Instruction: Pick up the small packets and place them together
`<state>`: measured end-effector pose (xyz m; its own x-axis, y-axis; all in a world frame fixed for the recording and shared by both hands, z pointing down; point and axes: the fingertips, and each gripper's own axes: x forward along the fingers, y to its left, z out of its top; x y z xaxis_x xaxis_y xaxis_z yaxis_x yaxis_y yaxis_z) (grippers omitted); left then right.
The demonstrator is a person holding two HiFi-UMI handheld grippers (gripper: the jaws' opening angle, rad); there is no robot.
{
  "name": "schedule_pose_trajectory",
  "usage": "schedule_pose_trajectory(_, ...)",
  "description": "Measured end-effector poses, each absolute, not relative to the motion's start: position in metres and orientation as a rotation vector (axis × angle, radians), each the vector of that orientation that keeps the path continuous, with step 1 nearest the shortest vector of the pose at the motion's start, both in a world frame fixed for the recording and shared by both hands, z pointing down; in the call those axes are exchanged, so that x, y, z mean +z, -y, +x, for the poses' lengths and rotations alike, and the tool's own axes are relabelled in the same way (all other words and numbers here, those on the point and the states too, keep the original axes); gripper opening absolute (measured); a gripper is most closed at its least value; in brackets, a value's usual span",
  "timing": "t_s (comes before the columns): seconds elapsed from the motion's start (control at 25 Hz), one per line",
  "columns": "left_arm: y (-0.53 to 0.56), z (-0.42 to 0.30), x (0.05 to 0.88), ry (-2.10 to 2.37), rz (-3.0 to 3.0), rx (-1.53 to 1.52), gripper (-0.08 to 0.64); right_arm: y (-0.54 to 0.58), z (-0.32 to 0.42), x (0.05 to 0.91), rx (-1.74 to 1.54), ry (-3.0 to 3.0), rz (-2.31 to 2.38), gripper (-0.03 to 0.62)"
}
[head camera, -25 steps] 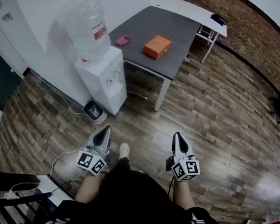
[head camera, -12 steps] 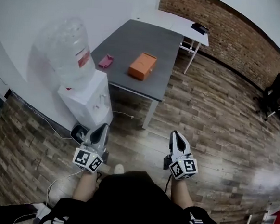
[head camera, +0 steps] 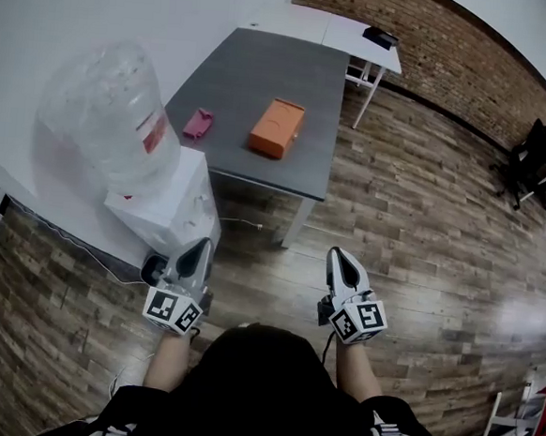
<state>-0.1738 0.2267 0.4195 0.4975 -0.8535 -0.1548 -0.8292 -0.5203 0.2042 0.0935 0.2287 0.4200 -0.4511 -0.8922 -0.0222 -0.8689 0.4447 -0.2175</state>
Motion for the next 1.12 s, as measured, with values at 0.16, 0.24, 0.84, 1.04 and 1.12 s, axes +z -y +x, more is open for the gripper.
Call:
schedule_pose_trajectory(0.16, -0.212, -0.172, 0.434, 1.446, 2.606, -0.345, 0.000, -0.219, 0.092, 0.430, -0.288, -2.573, -1.602, 0.002)
schedule_pose_trajectory(0.24, -0.204, -0.169, 0.435, 1.437, 2.604, -0.342, -0.002, -0.212, 0.095, 0.430, -0.291, -2.577, -1.610, 0.002)
schedule_pose_trajectory(0.84, -0.101, -0.149, 0.430, 1.595, 2.535, -0.338, -0.002, -0.055, 0.103, 0.416, -0.276, -2.674, -1.368, 0.002)
schedule_pose_trajectory(1.04, -0.067, -0.137, 0.423, 1.586, 2.502, -0.362, -0.002, -0.009, 0.115, 0.422, -0.325, -2.681, -1.325, 0.002)
schedule_pose_trajectory(1.12, -0.053, -0.132, 0.421, 1.600, 2.503, -0.346, -0.002, 0.005, 0.117, 0.425, -0.332, -2.691, -1.302, 0.002)
